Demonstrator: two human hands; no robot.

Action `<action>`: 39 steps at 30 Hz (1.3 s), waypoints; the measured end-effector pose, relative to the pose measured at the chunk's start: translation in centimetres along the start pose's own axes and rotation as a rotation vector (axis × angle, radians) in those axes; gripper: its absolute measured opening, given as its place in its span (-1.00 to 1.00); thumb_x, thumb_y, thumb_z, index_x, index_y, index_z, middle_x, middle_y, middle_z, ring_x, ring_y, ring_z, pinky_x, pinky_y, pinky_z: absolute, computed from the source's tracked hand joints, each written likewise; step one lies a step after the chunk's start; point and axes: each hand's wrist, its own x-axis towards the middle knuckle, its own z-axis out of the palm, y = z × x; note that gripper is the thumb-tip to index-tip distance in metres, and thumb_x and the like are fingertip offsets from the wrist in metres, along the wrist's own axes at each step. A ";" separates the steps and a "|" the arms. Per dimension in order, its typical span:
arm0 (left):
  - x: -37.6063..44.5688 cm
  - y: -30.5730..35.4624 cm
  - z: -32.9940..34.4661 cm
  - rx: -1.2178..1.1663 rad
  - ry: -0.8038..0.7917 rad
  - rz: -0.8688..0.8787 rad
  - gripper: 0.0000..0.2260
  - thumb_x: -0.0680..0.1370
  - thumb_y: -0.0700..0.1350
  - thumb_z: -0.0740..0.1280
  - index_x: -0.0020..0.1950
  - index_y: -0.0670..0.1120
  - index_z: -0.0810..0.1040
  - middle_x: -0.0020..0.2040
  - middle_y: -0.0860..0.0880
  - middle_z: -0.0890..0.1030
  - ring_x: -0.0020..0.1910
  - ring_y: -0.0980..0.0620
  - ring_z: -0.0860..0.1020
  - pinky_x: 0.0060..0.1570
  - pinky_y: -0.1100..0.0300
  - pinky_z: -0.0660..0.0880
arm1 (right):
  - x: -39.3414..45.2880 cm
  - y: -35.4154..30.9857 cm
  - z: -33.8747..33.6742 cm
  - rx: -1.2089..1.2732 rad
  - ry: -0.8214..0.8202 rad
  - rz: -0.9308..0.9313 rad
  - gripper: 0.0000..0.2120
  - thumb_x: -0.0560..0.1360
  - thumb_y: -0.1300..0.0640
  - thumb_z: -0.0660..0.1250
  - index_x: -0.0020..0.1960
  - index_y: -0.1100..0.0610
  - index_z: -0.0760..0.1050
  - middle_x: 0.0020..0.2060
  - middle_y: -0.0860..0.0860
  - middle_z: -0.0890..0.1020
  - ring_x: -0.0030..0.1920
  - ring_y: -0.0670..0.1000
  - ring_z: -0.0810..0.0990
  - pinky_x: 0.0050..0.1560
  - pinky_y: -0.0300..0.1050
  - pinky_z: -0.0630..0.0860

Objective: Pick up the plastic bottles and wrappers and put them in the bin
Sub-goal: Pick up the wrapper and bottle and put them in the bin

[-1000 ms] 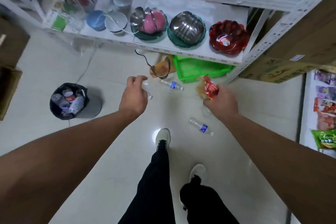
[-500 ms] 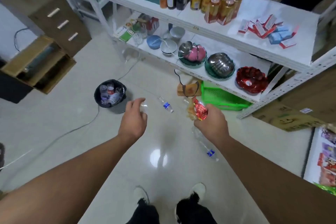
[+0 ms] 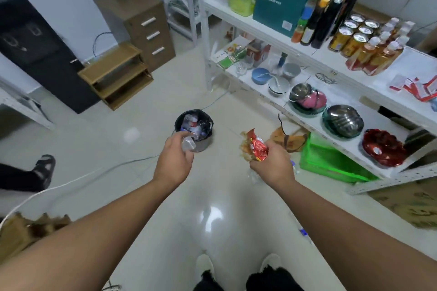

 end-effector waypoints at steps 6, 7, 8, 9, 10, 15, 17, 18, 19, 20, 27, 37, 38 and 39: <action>2.9 -2.0 -0.9 -0.030 0.016 -0.073 -0.58 0.62 -0.11 0.33 0.48 0.11 0.42 0.31 0.02 0.50 0.08 0.08 0.50 0.12 0.16 0.41 | 3.3 -4.1 2.3 -0.050 -0.057 -0.044 -0.70 0.34 0.12 0.54 -0.08 0.00 0.44 -0.11 0.05 0.58 -0.10 0.12 0.57 -0.19 -0.04 0.40; 3.7 -2.2 -0.8 -0.033 0.027 -0.082 -0.58 0.62 -0.11 0.33 0.48 0.09 0.43 0.30 0.02 0.51 0.12 0.07 0.49 0.15 0.17 0.40 | 4.2 -4.5 2.5 -0.058 -0.066 -0.049 -0.69 0.34 0.12 0.55 -0.06 0.01 0.45 -0.10 0.05 0.58 -0.10 0.12 0.58 -0.18 -0.04 0.41; 4.5 -2.3 -0.8 -0.036 0.038 -0.097 -0.59 0.62 -0.11 0.34 0.47 0.06 0.44 0.29 0.02 0.52 0.15 0.06 0.50 0.16 0.17 0.39 | 5.2 -4.8 2.6 -0.065 -0.073 -0.052 -0.69 0.34 0.12 0.55 -0.05 0.02 0.46 -0.10 0.05 0.58 -0.10 0.11 0.57 -0.18 -0.04 0.41; 5.3 -2.3 -0.8 -0.037 0.050 -0.114 -0.60 0.62 -0.11 0.35 0.46 0.05 0.45 0.26 0.04 0.51 0.17 0.03 0.51 0.16 0.17 0.39 | 6.3 -5.1 2.6 -0.076 -0.076 -0.056 -0.69 0.34 0.11 0.55 -0.04 0.02 0.46 -0.10 0.04 0.58 -0.11 0.10 0.57 -0.19 -0.06 0.39; 6.1 -2.2 -0.8 -0.035 0.062 -0.133 -0.61 0.62 -0.10 0.35 0.45 0.04 0.46 0.24 0.05 0.50 0.19 0.01 0.52 0.16 0.16 0.40 | 7.5 -5.4 2.7 -0.087 -0.079 -0.062 -0.69 0.34 0.10 0.55 -0.03 0.02 0.46 -0.10 0.03 0.57 -0.12 0.09 0.56 -0.21 -0.06 0.36; 11.2 -1.7 -0.4 -0.064 0.114 -0.228 -0.62 0.62 -0.07 0.36 0.44 0.04 0.47 0.26 0.04 0.54 0.17 0.04 0.52 0.14 0.15 0.43 | 14.5 -7.3 3.4 -0.082 -0.159 -0.088 -0.70 0.36 0.11 0.52 0.00 0.07 0.48 -0.11 0.04 0.58 -0.10 0.11 0.58 -0.17 -0.02 0.46; 13.4 -1.7 -0.1 -0.073 0.126 -0.257 -0.63 0.62 -0.07 0.36 0.43 0.03 0.48 0.26 0.03 0.54 0.18 0.03 0.52 0.15 0.15 0.43 | 17.2 -8.1 4.1 -0.093 -0.196 -0.096 -0.70 0.37 0.11 0.52 0.02 0.07 0.48 -0.10 0.04 0.58 -0.10 0.10 0.58 -0.21 -0.06 0.38; 14.3 -1.8 0.1 -0.077 0.132 -0.269 -0.64 0.62 -0.08 0.37 0.43 0.03 0.49 0.25 0.03 0.54 0.19 0.02 0.52 0.16 0.14 0.44 | 18.5 -8.6 4.6 -0.106 -0.212 -0.106 -0.70 0.38 0.10 0.52 0.03 0.08 0.48 -0.09 0.05 0.59 -0.10 0.10 0.57 -0.22 -0.06 0.36; 15.3 -2.0 0.3 -0.077 0.137 -0.277 -0.65 0.62 -0.08 0.37 0.42 0.03 0.49 0.24 0.03 0.53 0.19 0.01 0.53 0.17 0.14 0.44 | 19.7 -9.1 5.0 -0.121 -0.226 -0.119 -0.70 0.39 0.09 0.53 0.04 0.08 0.48 -0.08 0.05 0.59 -0.10 0.10 0.57 -0.21 -0.06 0.35; 16.2 -2.1 0.4 -0.080 0.142 -0.282 -0.65 0.62 -0.08 0.37 0.41 0.03 0.50 0.22 0.03 0.53 0.19 0.00 0.53 0.16 0.14 0.43 | 20.9 -9.7 5.4 -0.135 -0.237 -0.130 -0.70 0.40 0.08 0.52 0.04 0.09 0.48 -0.08 0.05 0.59 -0.09 0.11 0.57 -0.20 -0.06 0.35; 23.3 -5.7 1.0 -0.044 0.156 -0.304 -0.65 0.60 -0.04 0.43 0.38 0.12 0.55 0.21 0.05 0.40 0.25 -0.01 0.45 0.19 0.14 0.43 | 27.6 -13.7 9.7 -0.125 -0.283 -0.132 -0.70 0.40 0.03 0.54 -0.02 0.09 0.47 -0.15 0.01 0.60 -0.21 -0.02 0.56 -0.35 -0.11 0.32; 34.9 -16.9 5.9 0.003 -0.005 -0.285 -0.65 0.60 0.02 0.46 0.38 0.16 0.58 0.06 0.08 0.50 0.16 -0.01 0.47 0.19 0.03 0.49 | 36.4 -12.6 22.7 -0.091 -0.276 0.047 -0.74 0.42 0.08 0.52 -0.06 0.07 0.44 -0.15 0.03 0.61 -0.18 0.02 0.59 -0.30 -0.06 0.41; 35.9 -17.9 6.8 -0.003 -0.025 -0.287 -0.65 0.59 0.01 0.46 0.38 0.15 0.58 0.05 0.08 0.51 0.16 -0.02 0.48 0.18 0.04 0.49 | 37.1 -12.0 24.2 -0.107 -0.296 0.056 -0.73 0.42 0.07 0.52 -0.06 0.05 0.44 -0.16 0.02 0.61 -0.19 0.00 0.58 -0.32 -0.07 0.39; 36.7 -19.1 7.9 -0.016 -0.043 -0.304 -0.63 0.59 0.00 0.46 0.40 0.14 0.57 0.04 0.08 0.51 0.14 -0.01 0.49 0.17 0.05 0.49 | 37.8 -11.2 25.7 -0.121 -0.318 0.072 -0.73 0.41 0.07 0.53 -0.06 0.04 0.43 -0.15 0.01 0.61 -0.20 -0.01 0.58 -0.34 -0.10 0.37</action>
